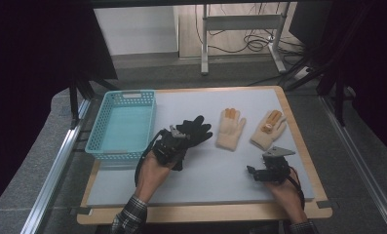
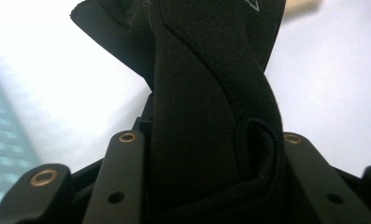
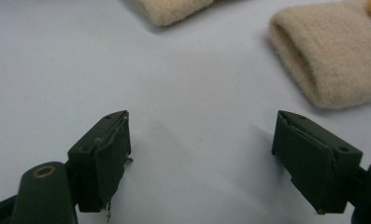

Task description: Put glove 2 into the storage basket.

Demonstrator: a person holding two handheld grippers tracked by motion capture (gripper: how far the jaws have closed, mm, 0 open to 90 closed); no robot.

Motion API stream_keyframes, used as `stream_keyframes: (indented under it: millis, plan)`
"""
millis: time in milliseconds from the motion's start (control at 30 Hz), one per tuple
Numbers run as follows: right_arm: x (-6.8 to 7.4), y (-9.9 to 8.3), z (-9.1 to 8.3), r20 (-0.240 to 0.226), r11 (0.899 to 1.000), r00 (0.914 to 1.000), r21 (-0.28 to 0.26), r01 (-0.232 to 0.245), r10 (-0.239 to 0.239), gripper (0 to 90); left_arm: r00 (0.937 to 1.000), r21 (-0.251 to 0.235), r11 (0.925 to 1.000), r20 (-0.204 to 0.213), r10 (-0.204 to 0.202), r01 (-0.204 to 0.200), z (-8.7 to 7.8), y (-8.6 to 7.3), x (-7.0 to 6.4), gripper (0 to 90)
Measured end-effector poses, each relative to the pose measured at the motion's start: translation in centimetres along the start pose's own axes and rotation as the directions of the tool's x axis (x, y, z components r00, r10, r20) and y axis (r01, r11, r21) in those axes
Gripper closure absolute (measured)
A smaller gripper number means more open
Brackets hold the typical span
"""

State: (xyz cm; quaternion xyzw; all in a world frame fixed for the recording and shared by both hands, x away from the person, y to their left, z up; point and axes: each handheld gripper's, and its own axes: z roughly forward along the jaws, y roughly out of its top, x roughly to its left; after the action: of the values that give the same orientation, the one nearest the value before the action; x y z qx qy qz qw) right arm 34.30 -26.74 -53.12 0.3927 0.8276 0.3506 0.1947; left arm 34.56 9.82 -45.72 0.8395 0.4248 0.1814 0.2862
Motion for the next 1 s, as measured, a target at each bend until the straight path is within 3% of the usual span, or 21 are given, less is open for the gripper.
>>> stream_keyframes:
  millis: [267,433,667,1000]
  plan:
    - [0.0,0.0,0.0,-0.001,1.000,1.0000,0.000,0.000,0.000,19.2,0.9967,-0.003,0.9992,-0.071,-0.040,0.040,-2.3,1.3,4.1,60.7]
    - [0.0,0.0,0.0,-0.001,1.000,1.0000,-0.001,0.000,0.000,19.2,0.9884,-0.002,0.9953,-0.117,-0.097,0.097,-3.4,1.3,7.1,60.5]
    - [0.0,0.0,0.0,-0.001,1.000,1.0000,-0.001,0.000,0.000,19.2,0.9684,0.017,0.9829,-0.175,-0.178,0.183,-4.0,0.5,11.6,60.2]
    - [0.0,0.0,0.0,0.000,1.000,1.0000,-0.001,0.000,0.000,19.2,0.9321,0.065,0.9503,-0.226,-0.283,0.305,-3.1,-2.0,17.6,59.1]
